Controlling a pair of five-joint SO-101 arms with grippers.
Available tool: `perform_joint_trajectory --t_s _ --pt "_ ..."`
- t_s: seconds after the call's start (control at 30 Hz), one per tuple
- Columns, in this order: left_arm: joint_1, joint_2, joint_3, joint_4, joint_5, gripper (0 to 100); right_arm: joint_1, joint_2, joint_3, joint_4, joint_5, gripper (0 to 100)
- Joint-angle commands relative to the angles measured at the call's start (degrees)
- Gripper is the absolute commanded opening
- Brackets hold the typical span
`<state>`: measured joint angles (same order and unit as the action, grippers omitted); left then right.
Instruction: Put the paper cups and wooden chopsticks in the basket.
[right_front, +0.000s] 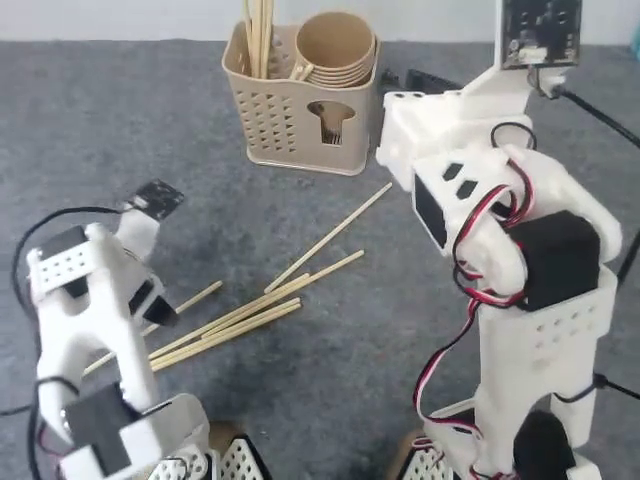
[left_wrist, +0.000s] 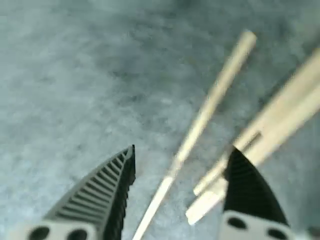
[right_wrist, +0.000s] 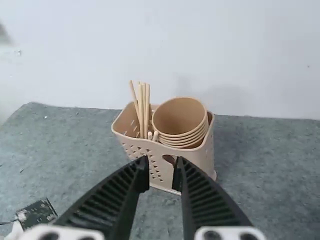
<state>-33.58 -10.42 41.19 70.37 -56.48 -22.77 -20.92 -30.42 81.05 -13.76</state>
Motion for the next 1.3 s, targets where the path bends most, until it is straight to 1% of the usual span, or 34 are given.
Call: perform_joint_trajectory --t_s 0.0,0.07,0.27,0.4,0.47,0.57,0.63,0.67,0.8,0.9,1.07,1.13,1.2,1.27 --pt "0.88 2.46 -0.48 -0.79 -5.19 23 0.40 -1.98 -0.62 -0.92 -0.88 9.7" --pt "0.97 4.13 -0.40 -2.81 -5.19 23 0.40 -1.98 -0.62 -1.54 -0.97 9.7" --pt "2.46 7.30 0.48 -3.43 -5.45 24 0.48 -1.98 -0.62 -1.98 -0.79 9.7" --pt "4.13 8.79 4.44 -8.79 -6.33 23 0.40 -1.98 -0.62 -2.07 -0.79 9.7" --pt "4.40 8.35 5.58 -9.32 -6.33 19 0.40 -1.98 -0.62 -2.07 -0.79 9.7" --pt "4.40 7.91 6.02 -8.88 -6.33 9 0.40 -2.07 -0.62 -1.98 -0.70 9.7" --pt "4.48 8.00 6.11 -7.65 -6.33 1 0.40 -2.07 -0.62 -1.98 -0.70 9.7" --pt "4.48 8.00 6.11 -7.03 -6.33 1 0.40 -2.07 -0.62 -1.98 -0.70 9.7" --pt "4.48 7.47 6.11 -2.02 -6.33 1 0.40 -2.07 -0.62 -1.89 -0.79 9.7" --pt "4.57 6.15 4.00 4.92 -6.42 1 0.40 -2.07 -0.62 -1.71 -0.97 9.7" --pt "4.48 -1.41 -1.54 18.02 -6.42 1 0.40 -2.07 -0.62 -1.89 -0.97 9.7" --pt "4.66 -5.54 -3.38 20.31 -6.24 1 0.40 -2.07 -0.62 -1.54 -0.97 9.7" --pt "5.98 -10.20 -4.53 20.66 -6.07 1 0.40 -2.07 -0.62 -1.10 -0.97 9.7" --pt "7.56 -14.86 -5.41 20.31 -3.08 1 0.40 -1.71 -0.62 -0.13 -0.88 9.7"
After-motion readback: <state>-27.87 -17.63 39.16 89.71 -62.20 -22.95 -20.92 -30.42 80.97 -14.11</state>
